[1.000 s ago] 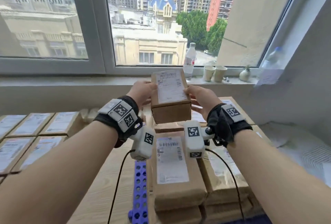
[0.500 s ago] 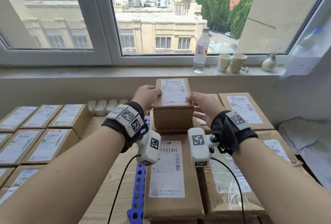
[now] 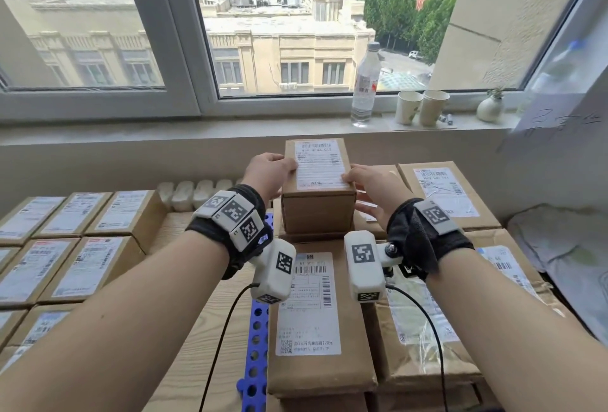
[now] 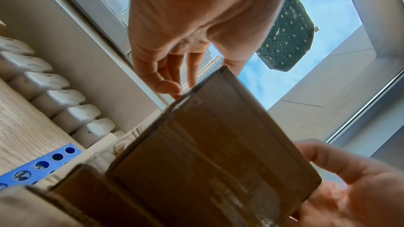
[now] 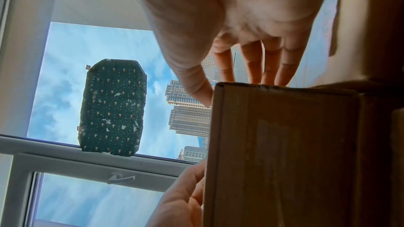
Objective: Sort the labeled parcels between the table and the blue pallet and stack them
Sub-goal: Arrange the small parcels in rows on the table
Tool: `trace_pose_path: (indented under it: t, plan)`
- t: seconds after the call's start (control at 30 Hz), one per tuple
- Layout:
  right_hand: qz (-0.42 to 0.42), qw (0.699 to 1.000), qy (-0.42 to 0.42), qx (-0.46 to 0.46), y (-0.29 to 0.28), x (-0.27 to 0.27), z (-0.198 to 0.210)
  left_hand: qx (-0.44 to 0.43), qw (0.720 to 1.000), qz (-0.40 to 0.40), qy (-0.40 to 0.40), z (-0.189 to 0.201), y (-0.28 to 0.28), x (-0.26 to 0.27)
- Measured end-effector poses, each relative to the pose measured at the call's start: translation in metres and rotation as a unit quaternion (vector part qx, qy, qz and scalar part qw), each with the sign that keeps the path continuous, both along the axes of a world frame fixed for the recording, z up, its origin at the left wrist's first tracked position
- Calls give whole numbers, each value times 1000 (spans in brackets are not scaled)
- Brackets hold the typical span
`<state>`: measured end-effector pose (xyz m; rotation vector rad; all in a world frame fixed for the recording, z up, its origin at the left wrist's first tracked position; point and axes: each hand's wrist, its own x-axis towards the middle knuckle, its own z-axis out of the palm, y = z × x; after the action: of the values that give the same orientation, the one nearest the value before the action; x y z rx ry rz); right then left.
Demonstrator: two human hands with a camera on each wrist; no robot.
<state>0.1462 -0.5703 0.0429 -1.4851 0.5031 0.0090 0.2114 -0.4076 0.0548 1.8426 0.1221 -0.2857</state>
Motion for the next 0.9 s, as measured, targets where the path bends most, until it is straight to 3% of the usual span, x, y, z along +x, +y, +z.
trace_pose_path:
  t: [0.67,0.9]
  plan:
    - [-18,999,-2,-38,1,0,7,28,999,-9,-20,0,11,2]
    - [-84,991,-70,-76,-2,-3,32,48,997,0,-53,11,28,3]
